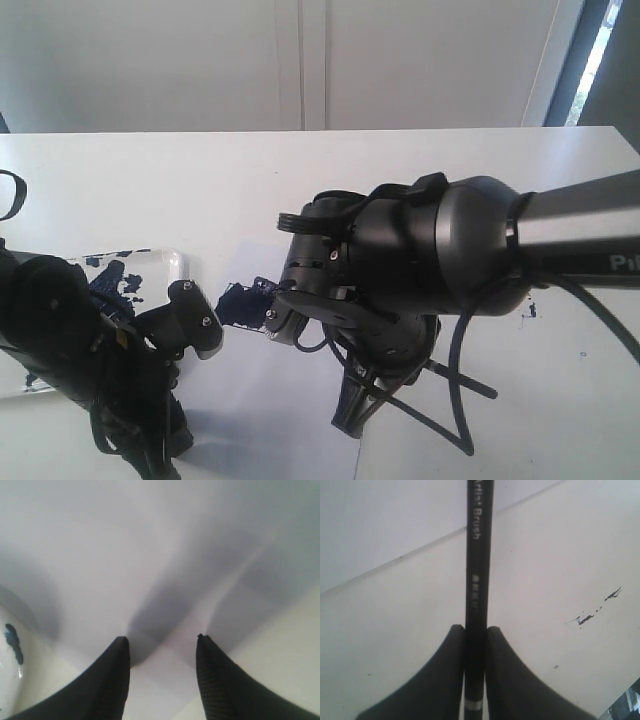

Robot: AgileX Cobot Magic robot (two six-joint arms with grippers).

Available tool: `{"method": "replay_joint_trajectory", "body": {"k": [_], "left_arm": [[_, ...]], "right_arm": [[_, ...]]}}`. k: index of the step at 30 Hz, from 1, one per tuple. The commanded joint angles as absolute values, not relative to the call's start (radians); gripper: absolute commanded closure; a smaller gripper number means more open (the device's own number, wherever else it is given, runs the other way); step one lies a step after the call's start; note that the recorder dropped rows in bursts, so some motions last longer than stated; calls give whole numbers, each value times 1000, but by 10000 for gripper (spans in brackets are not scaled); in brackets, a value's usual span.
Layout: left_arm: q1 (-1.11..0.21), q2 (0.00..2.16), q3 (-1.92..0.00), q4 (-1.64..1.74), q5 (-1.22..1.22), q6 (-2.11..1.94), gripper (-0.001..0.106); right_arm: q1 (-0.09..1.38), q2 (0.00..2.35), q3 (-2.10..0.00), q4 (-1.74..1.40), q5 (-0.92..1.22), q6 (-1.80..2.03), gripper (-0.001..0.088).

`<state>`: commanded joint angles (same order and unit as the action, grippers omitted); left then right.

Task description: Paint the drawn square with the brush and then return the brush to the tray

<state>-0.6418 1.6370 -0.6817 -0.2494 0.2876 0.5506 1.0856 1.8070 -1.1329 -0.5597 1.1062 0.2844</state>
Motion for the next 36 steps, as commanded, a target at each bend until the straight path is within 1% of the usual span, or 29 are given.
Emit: {"method": "replay_joint_trajectory", "body": {"k": [9, 32, 36], "left_arm": [[-642, 1637, -682, -249, 285, 551, 575], [-642, 1637, -682, -249, 281, 551, 575], [-642, 1637, -682, -249, 281, 551, 575]], "right_arm": [[1086, 1807, -1133, -562, 1146, 284, 868], [1086, 1807, -1133, -495, 1137, 218, 868], [1086, 1793, -1139, -400, 1104, 136, 868]]}}
